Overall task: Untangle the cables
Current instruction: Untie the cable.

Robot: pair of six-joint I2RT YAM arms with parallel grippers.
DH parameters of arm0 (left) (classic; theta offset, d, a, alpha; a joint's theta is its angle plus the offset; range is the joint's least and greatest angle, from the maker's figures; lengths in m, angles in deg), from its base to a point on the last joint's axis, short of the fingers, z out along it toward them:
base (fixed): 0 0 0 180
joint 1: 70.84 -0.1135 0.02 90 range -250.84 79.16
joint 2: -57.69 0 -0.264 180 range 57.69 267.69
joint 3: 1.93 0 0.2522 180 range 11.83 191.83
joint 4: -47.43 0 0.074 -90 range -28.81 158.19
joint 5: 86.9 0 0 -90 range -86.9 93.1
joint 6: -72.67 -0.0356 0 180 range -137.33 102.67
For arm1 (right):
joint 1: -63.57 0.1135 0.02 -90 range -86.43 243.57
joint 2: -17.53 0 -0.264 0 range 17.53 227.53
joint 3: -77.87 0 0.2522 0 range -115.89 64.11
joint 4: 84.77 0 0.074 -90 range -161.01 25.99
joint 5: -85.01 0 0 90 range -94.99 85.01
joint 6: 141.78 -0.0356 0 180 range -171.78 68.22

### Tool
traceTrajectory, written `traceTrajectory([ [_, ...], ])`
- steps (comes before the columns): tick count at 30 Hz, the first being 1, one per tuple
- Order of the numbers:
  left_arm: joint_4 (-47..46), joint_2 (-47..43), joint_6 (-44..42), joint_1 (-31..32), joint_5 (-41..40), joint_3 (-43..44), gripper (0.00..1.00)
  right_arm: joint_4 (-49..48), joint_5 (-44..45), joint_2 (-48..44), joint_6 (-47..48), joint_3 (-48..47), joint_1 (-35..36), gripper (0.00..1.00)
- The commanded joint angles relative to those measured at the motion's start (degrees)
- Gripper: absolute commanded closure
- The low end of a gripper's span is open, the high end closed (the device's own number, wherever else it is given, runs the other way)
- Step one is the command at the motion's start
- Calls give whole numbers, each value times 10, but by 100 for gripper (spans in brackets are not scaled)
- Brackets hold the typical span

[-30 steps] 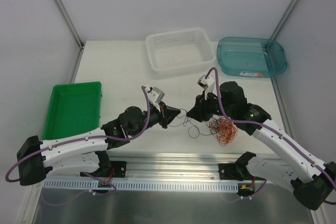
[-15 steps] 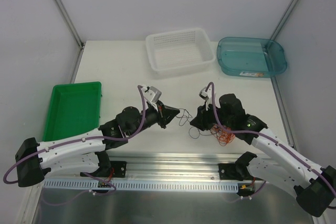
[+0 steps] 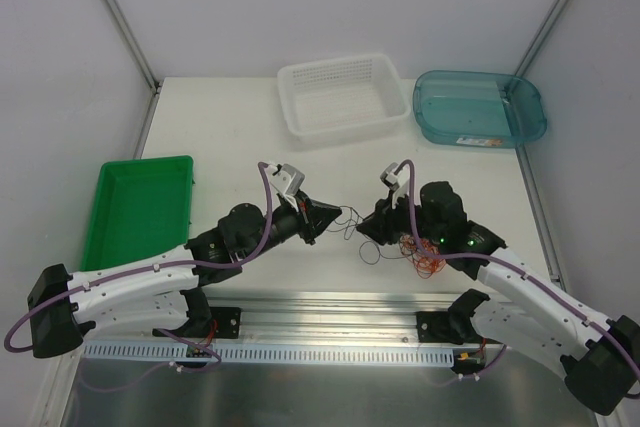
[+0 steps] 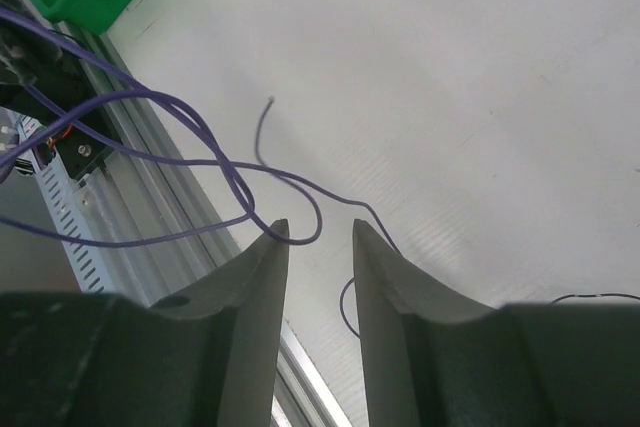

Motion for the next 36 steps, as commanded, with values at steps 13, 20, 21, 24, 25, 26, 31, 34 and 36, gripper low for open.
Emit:
traceTrajectory([
  [13,-19,-10,11,-1,-2,21,100,-51,-39,-23,-8,-6,4,97],
  [20,26,3,-19,0,-28,25,99,62,-67,-40,5,-63,3,99],
  [21,32,5,-25,0,-27,29,99,96,-78,-33,7,-74,4,99],
  [24,42,20,-32,0,-7,40,98,150,-112,-18,7,-116,4,99],
  [25,42,28,-32,0,0,42,97,158,-122,-5,5,-124,3,99],
  [26,42,32,-32,0,16,47,97,161,-131,0,3,-128,3,99],
  [31,45,38,-37,0,37,61,97,209,-153,52,-8,-170,4,99],
  [34,55,24,-49,0,30,63,96,238,-149,73,-8,-184,4,99],
  [36,64,17,-60,0,29,63,95,239,-148,82,-9,-185,4,99],
])
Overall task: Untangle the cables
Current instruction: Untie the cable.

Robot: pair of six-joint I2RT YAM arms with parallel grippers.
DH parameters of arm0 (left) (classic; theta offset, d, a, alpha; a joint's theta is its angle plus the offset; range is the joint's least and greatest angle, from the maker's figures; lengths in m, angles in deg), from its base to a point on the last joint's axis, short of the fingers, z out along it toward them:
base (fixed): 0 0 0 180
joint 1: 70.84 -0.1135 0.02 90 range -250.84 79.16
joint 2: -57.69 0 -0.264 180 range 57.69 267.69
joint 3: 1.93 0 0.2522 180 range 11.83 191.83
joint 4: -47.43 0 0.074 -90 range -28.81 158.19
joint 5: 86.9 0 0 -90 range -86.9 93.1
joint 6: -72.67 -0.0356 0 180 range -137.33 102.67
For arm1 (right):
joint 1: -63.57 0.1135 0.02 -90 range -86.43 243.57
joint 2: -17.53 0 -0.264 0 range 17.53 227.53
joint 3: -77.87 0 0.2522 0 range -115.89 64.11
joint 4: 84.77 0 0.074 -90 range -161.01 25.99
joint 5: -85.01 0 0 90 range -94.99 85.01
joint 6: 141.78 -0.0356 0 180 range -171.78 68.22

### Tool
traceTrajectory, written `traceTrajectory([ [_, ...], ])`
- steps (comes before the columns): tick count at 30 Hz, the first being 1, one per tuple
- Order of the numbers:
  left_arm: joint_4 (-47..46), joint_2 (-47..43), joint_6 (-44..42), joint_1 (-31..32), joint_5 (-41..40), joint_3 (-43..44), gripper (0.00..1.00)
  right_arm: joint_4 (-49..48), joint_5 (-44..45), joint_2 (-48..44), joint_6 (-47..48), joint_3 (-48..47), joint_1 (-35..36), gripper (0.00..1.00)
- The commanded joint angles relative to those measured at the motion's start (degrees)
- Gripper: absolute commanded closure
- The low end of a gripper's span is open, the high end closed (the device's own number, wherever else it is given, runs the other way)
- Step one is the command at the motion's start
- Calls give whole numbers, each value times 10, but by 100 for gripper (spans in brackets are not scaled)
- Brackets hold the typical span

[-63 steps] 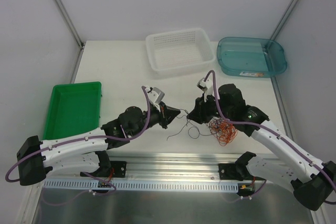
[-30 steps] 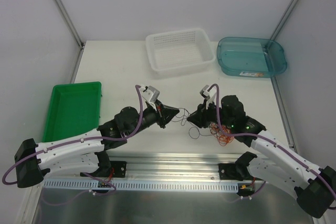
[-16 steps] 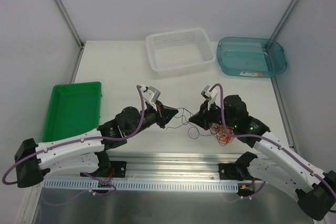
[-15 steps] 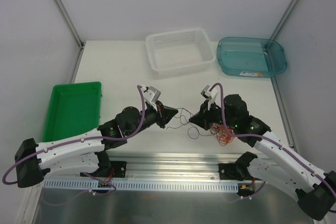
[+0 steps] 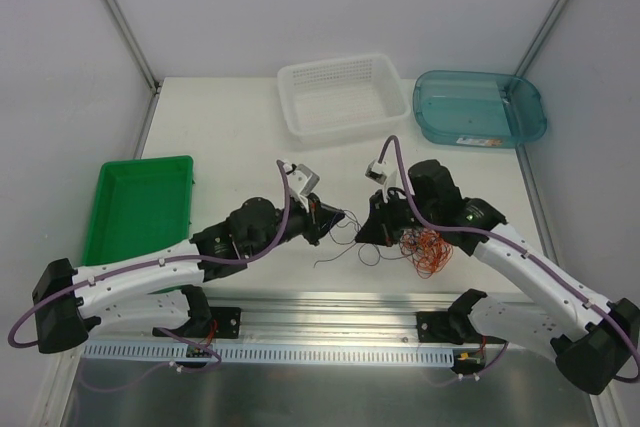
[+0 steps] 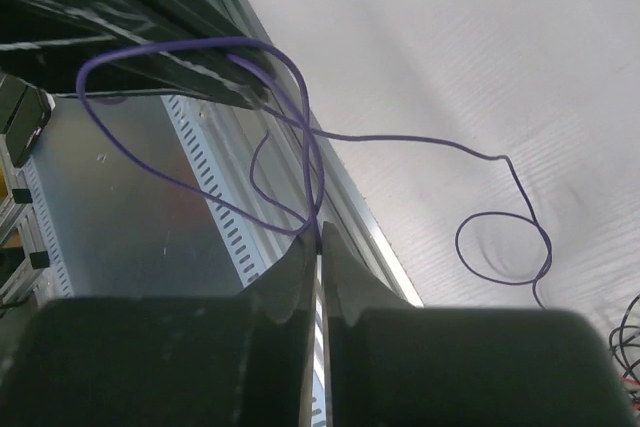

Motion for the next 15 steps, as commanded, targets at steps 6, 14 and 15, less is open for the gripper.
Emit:
traceTrajectory([
  [6,22,-10,-26,1,54,28,87,-29,-29,1,-37,-11,2,99],
  [14,28,-28,-19,1,20,19,48,-35,-26,7,-35,-3,3,99],
  [15,29,-31,-18,1,18,17,43,-37,-23,7,-36,0,3,99],
])
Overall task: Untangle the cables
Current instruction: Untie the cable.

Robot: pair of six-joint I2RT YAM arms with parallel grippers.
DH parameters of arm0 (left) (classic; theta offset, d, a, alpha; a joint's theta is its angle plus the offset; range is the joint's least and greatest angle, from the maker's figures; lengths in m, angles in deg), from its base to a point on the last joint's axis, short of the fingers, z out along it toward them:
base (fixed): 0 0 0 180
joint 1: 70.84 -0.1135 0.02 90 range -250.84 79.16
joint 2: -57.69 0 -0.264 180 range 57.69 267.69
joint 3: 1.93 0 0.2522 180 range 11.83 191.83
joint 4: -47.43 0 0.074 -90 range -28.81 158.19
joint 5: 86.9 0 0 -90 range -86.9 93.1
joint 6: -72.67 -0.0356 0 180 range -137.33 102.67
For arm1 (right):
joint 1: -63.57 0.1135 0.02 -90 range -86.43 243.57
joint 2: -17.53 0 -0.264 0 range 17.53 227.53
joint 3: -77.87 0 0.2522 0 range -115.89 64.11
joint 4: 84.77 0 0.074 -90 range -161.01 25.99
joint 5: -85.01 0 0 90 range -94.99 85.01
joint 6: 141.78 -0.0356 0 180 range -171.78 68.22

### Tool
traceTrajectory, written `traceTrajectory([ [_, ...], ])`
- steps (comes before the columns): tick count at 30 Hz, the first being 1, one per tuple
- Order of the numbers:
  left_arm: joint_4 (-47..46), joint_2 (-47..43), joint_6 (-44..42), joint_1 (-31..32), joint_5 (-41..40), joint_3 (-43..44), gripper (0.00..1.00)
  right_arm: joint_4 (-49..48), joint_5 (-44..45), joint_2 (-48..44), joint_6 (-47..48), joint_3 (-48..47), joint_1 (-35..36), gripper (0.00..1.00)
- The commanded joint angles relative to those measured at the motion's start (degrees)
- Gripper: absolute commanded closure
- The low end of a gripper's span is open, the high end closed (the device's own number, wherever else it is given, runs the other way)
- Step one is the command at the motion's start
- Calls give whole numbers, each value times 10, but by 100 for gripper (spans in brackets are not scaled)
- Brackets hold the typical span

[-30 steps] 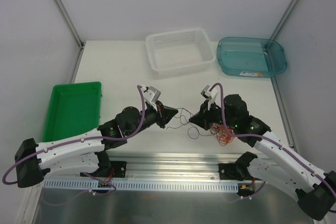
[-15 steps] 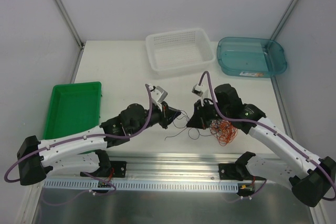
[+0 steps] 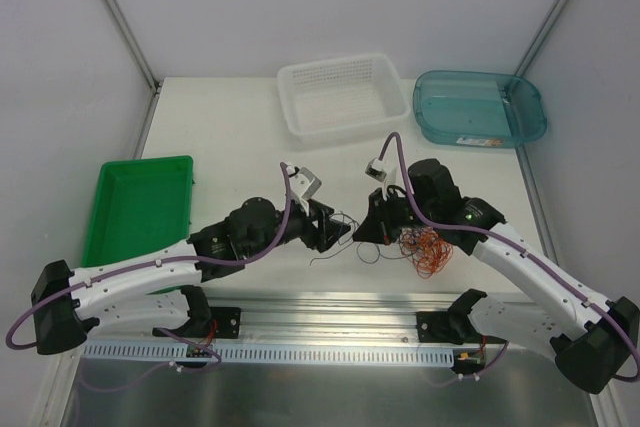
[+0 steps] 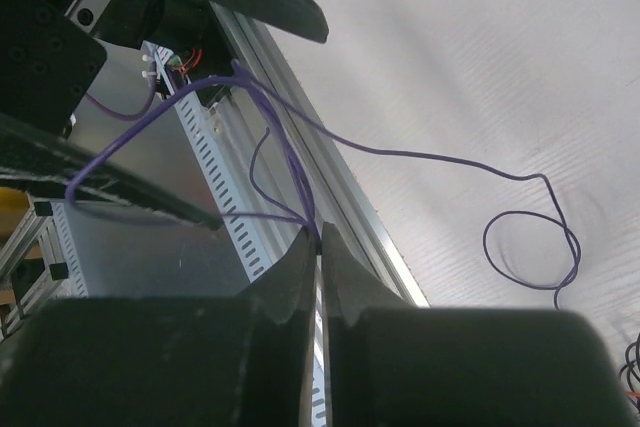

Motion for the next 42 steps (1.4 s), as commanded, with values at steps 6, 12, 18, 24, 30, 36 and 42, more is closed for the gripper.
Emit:
traceTrajectory([
  [6,57,-62,51,1,-62,14,6,-25,12,-5,-6,6,4,99],
  [12,172,-123,126,1,-92,32,1,-5,48,3,8,-8,17,99],
  [18,243,-87,171,1,-91,100,5,24,115,15,19,-26,46,99],
  [24,310,15,146,1,-113,184,6,36,156,20,24,-42,73,99],
  [30,334,40,103,0,-99,191,14,33,163,18,24,-45,84,99],
  [36,347,36,119,-41,-40,173,30,20,163,19,27,-43,96,99],
  [42,345,72,115,-61,30,174,41,13,164,17,28,-46,103,99],
])
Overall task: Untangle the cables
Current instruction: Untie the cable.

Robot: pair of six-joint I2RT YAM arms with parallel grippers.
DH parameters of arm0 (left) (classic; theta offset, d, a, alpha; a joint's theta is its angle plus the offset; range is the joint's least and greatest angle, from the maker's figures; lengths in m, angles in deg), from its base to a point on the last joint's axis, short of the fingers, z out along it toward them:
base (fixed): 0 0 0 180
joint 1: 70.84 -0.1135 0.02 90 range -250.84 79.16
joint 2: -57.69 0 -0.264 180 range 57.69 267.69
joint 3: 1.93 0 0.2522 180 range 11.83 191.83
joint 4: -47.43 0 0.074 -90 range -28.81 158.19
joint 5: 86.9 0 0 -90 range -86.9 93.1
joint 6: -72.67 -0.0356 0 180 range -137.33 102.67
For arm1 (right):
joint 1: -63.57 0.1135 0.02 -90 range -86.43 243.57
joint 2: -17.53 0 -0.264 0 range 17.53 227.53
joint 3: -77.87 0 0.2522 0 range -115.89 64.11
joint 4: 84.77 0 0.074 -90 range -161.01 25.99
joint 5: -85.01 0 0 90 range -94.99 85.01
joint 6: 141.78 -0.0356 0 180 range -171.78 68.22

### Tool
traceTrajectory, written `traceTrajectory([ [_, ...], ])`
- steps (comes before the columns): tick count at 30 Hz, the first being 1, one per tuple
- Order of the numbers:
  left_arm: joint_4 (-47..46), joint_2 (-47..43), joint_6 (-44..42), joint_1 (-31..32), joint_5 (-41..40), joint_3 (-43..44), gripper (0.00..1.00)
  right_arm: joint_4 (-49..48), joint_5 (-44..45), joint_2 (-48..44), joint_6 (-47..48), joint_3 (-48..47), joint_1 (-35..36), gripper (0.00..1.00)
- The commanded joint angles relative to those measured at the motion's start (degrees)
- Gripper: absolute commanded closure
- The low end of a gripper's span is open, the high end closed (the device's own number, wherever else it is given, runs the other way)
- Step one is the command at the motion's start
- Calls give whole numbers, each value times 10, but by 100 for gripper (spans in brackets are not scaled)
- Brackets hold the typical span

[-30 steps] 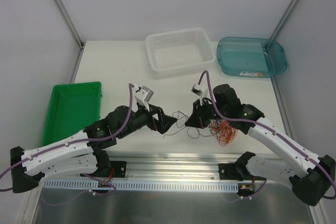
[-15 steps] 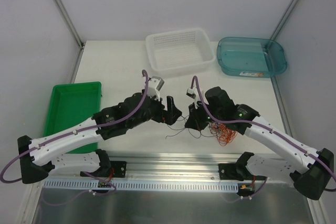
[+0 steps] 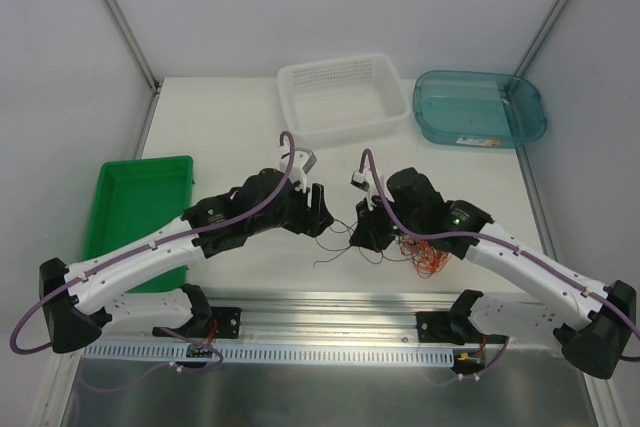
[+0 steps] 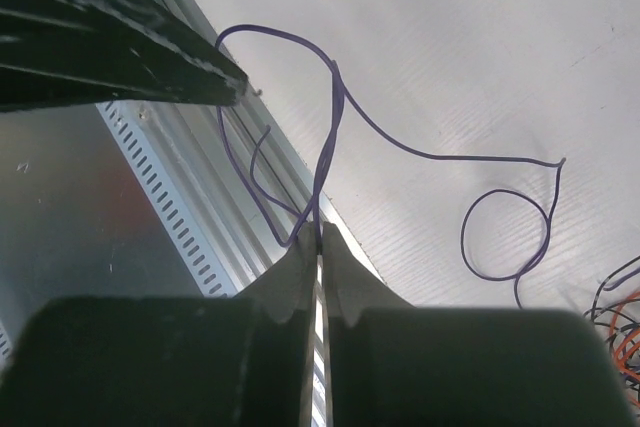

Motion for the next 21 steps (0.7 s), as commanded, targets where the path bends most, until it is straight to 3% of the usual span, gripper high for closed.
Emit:
traceTrajectory([
  [1,6,23,-5,-7,65,2,44,-20,6,-9,11,-24,5,99],
  [6,6,35,-11,-8,93,3,50,-24,6,-13,10,-21,6,99],
  [12,5,35,-8,-13,91,-5,69,-34,3,-13,6,-17,8,99],
  [14,5,37,-9,-13,94,-4,78,-37,3,-13,5,-16,10,99],
  [16,5,42,-13,-13,96,-3,100,-38,4,-12,5,-15,11,99],
  [21,5,7,-15,-13,45,-10,100,-33,26,-13,3,-2,10,99],
])
